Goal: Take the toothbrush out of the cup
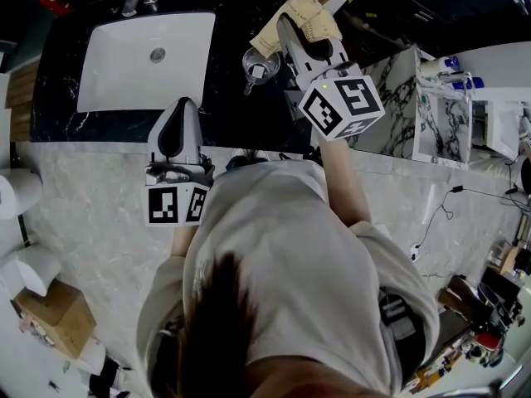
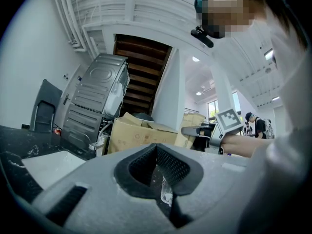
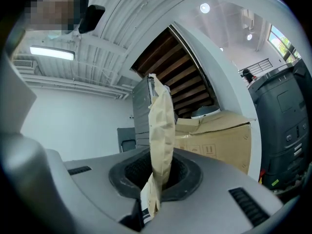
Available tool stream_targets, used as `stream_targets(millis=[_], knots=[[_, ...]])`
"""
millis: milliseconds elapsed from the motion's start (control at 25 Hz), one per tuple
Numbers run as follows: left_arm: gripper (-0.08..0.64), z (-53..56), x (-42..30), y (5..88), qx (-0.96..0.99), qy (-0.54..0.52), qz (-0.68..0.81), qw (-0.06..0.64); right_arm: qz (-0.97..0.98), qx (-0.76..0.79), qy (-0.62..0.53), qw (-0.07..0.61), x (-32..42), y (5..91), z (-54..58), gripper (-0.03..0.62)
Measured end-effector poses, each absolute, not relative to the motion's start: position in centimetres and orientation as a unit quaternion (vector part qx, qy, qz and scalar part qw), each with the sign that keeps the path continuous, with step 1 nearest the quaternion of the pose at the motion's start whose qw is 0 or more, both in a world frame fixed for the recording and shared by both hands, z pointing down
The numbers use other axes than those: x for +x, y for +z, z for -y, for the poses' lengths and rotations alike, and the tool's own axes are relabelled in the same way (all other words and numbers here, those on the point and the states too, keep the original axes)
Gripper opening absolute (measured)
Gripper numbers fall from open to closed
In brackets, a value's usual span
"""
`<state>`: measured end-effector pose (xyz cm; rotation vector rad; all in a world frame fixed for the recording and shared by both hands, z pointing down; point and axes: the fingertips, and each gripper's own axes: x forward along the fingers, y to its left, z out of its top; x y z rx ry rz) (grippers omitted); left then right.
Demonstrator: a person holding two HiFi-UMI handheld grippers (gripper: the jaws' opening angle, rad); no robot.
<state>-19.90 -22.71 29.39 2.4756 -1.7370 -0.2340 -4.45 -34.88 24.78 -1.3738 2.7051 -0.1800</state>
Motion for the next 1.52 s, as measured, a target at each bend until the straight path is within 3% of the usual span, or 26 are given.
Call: stream_targets(millis=[1520], knots=[[0.014,17.6,-19.5,28.0,0.822,-0.095,0.56,0.043,-0.873,-0.471,0.021,0.124,-0.8,15.2,27.1,0.034]])
